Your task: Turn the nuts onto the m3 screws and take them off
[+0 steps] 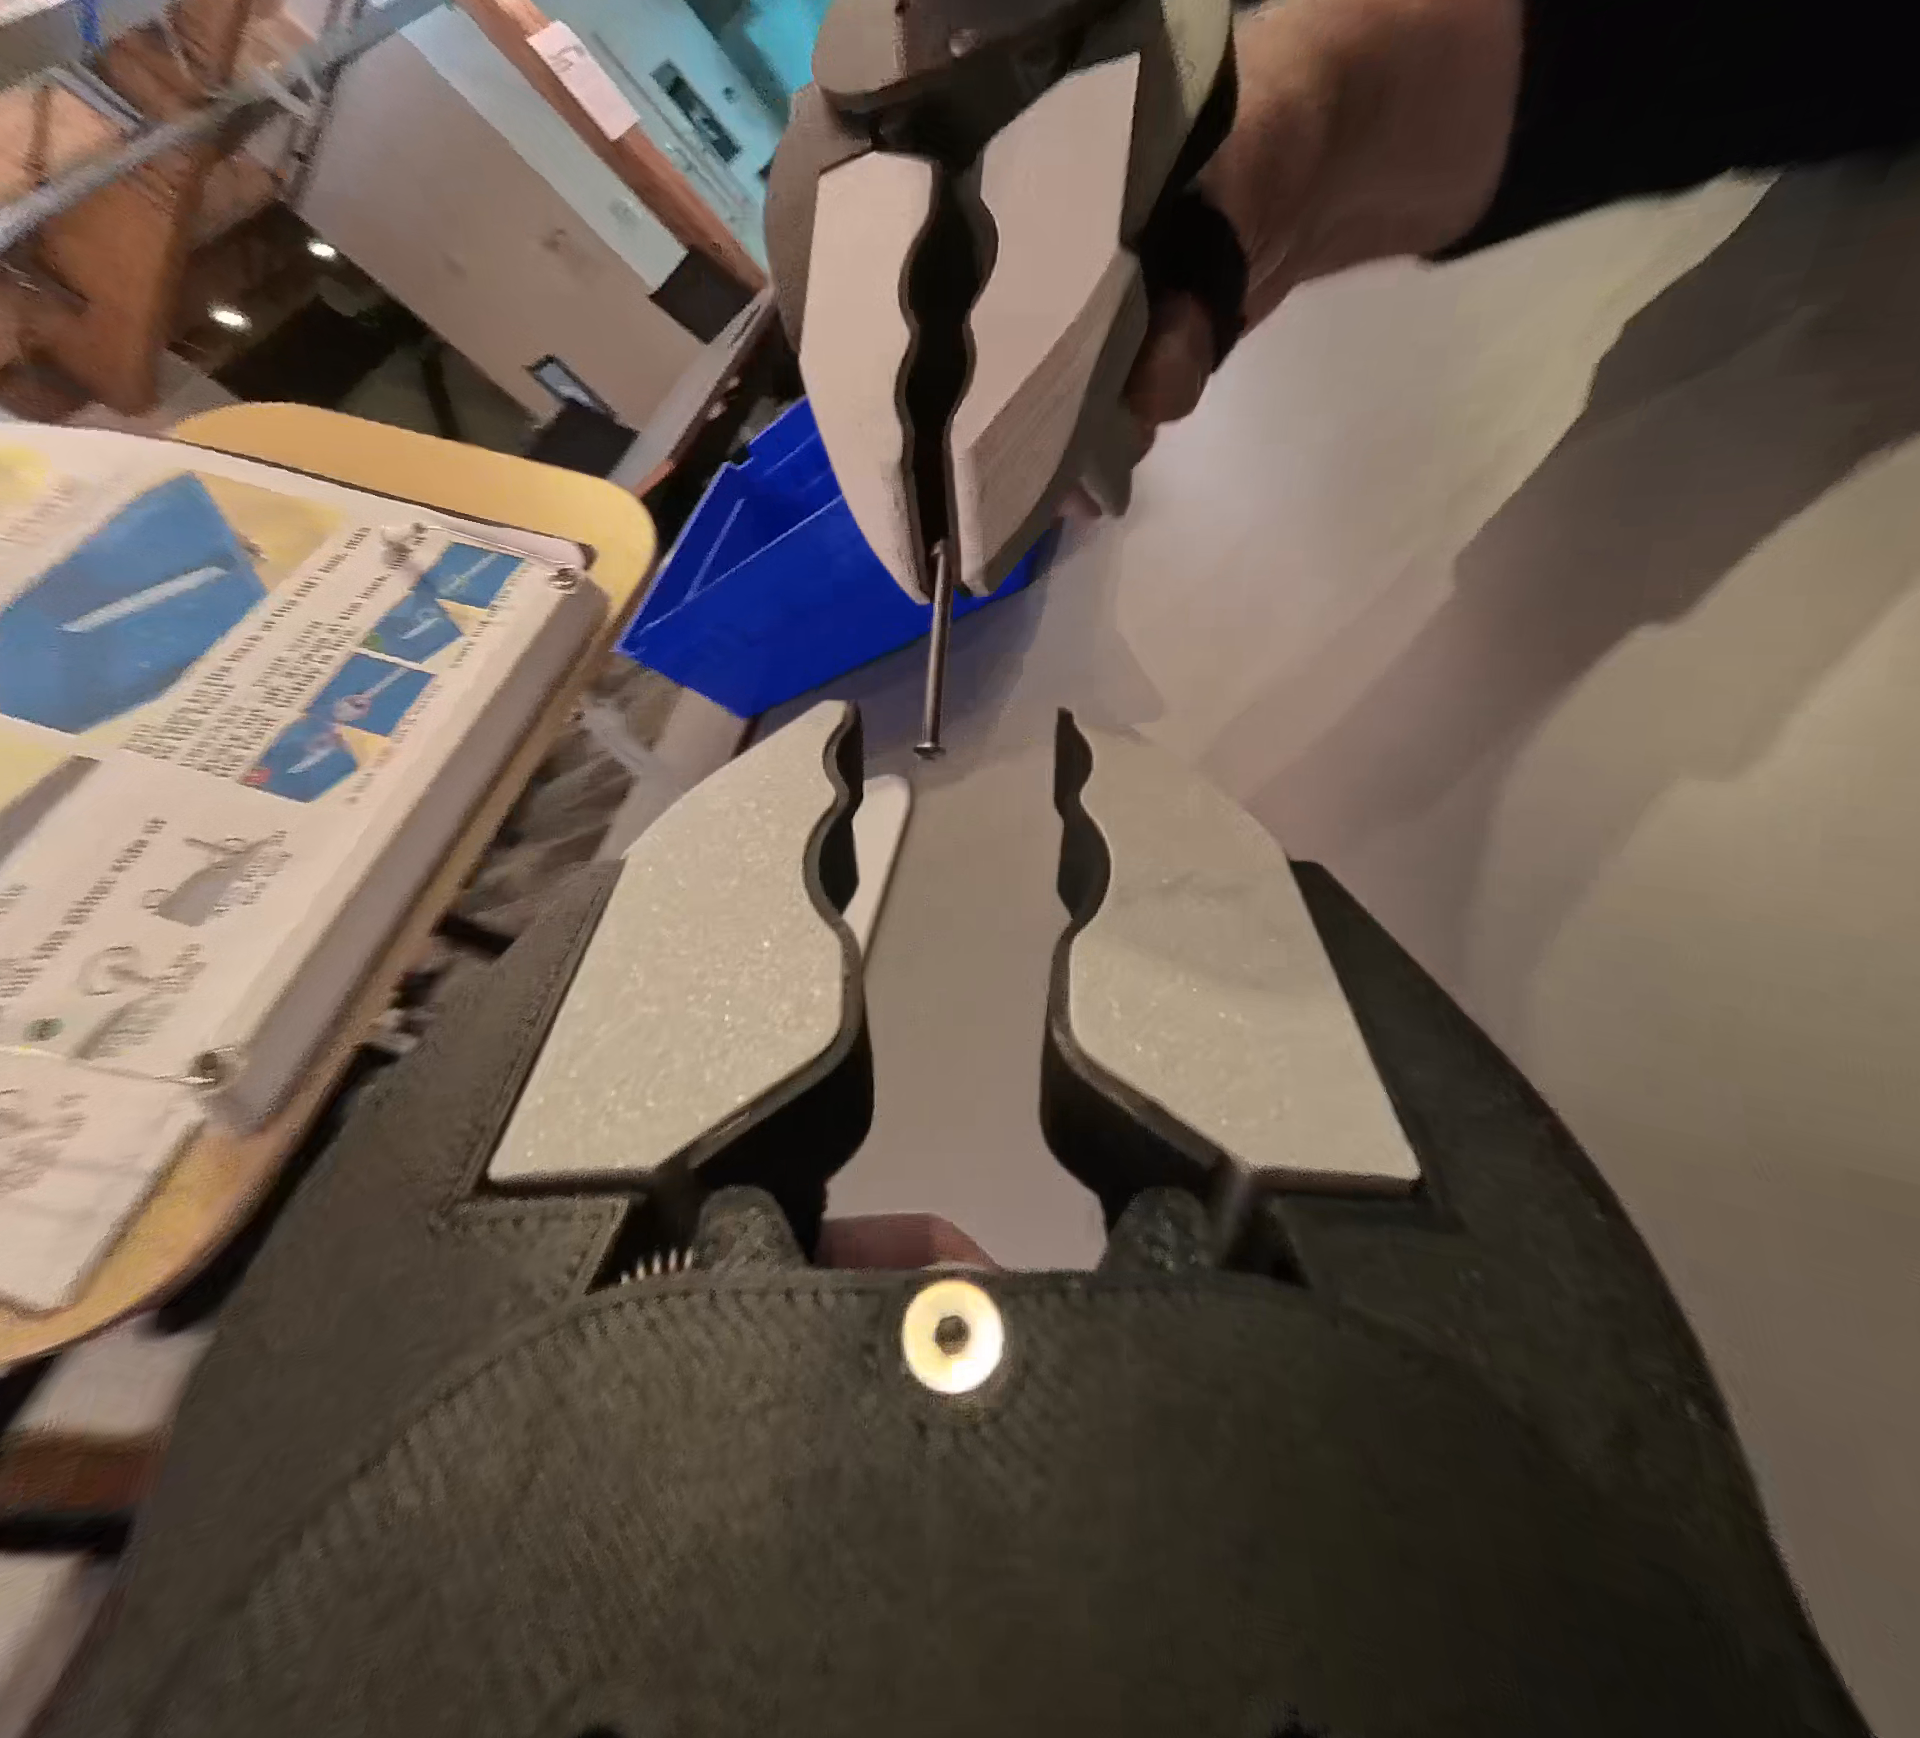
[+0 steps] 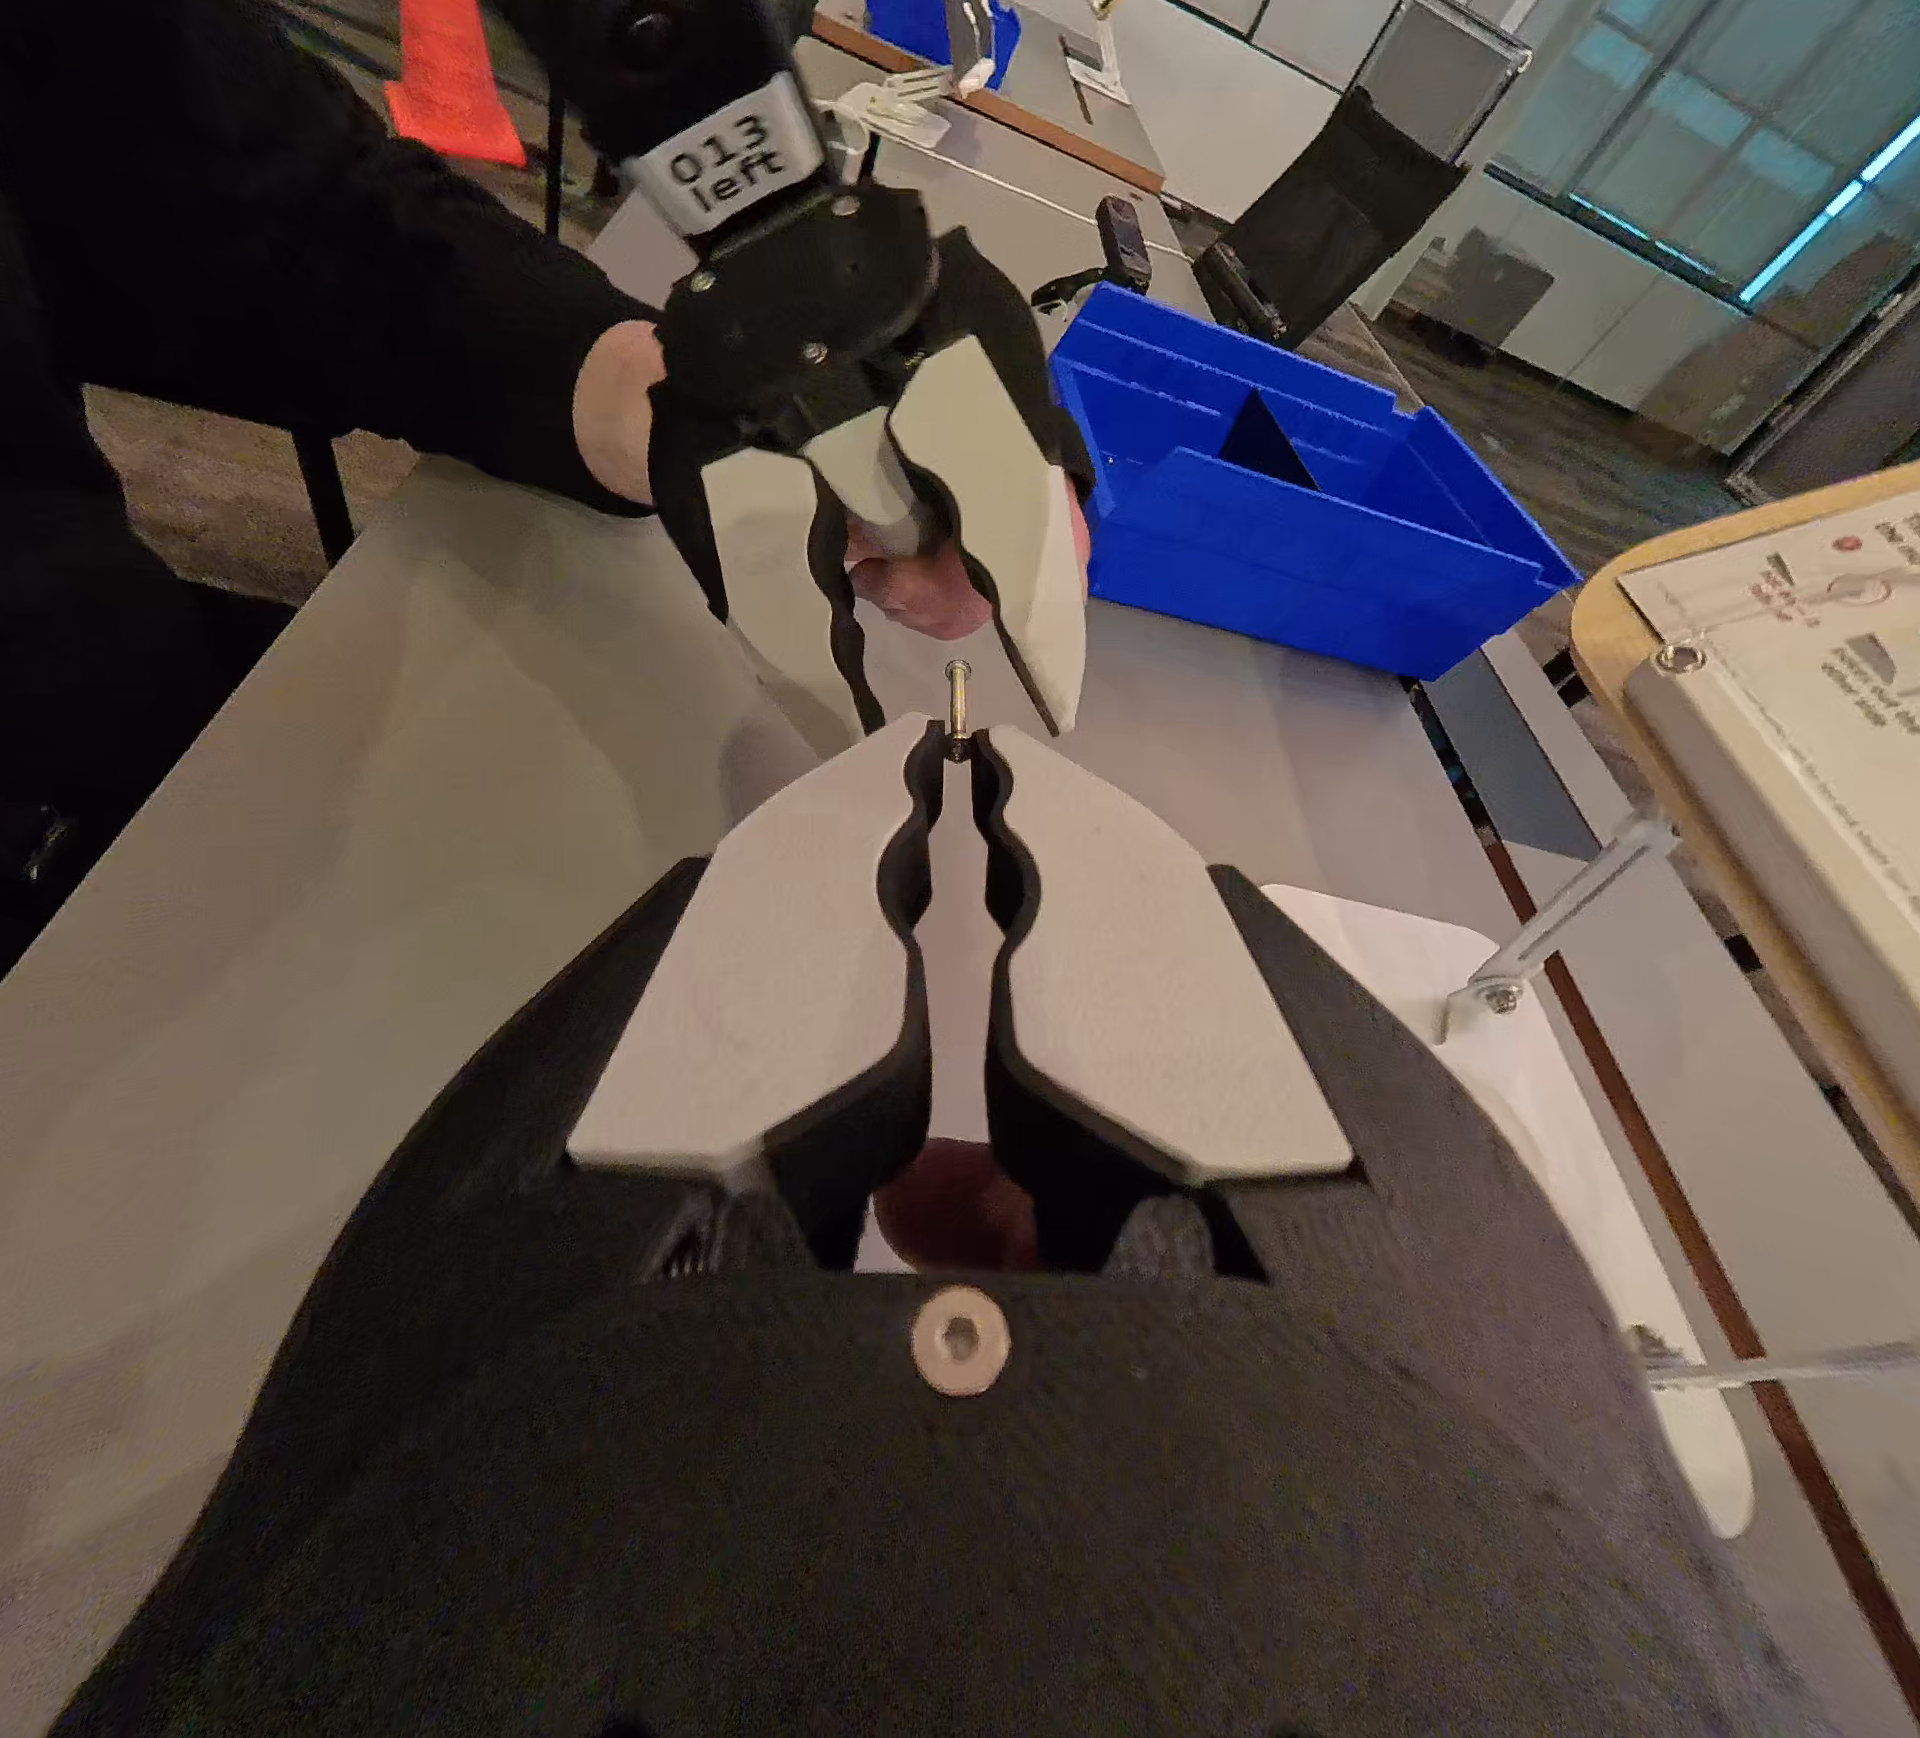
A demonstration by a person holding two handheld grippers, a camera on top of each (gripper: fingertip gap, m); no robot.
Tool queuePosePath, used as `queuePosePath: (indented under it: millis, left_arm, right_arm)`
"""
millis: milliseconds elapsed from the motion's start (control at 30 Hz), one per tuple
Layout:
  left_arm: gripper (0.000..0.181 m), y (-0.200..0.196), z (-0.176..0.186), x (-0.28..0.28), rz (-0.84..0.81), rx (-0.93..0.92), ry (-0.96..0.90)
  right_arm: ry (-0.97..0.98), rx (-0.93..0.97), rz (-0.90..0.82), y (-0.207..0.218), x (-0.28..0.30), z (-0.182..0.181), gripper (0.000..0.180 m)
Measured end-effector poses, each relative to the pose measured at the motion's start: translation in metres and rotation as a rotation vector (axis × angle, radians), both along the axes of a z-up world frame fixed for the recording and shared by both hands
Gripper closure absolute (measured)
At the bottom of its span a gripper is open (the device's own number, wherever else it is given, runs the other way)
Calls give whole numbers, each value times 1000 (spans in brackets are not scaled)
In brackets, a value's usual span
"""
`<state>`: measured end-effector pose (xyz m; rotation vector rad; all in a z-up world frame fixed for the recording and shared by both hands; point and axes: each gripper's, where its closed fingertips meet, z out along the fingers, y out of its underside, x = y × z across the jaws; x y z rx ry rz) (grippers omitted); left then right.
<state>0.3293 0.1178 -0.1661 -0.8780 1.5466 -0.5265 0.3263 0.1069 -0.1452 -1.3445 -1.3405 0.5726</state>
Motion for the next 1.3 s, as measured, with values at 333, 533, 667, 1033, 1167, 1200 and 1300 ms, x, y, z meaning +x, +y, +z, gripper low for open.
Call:
queuePosePath:
  millis: [333,533,667,1033,1167,1200,1300]
  left_arm:
    - [168,-18,11,-8,-264,-484,-26]
    - [174,-17,21,-10,-307,-574,-104]
    - [176,-17,19,-9,-306,-578,-100]
    - [176,-17,19,-8,-327,-608,-114]
    - [177,-17,19,-7,-326,-599,-116]
    - [177,-17,20,-7,-325,-597,-120]
    - [177,-16,22,-7,-323,-597,-130]
  right_arm:
    - [-65,72,75,-8,0,5,174]
    - [-3,70,87,-7,-2,7,174]
    - [38,70,94,-8,-4,9,174]
    - [67,73,89,-7,-2,11,174]
    - [72,74,87,-7,-2,12,174]
    - [74,73,90,-8,-2,12,174]
    - [65,79,85,-7,-2,11,174]
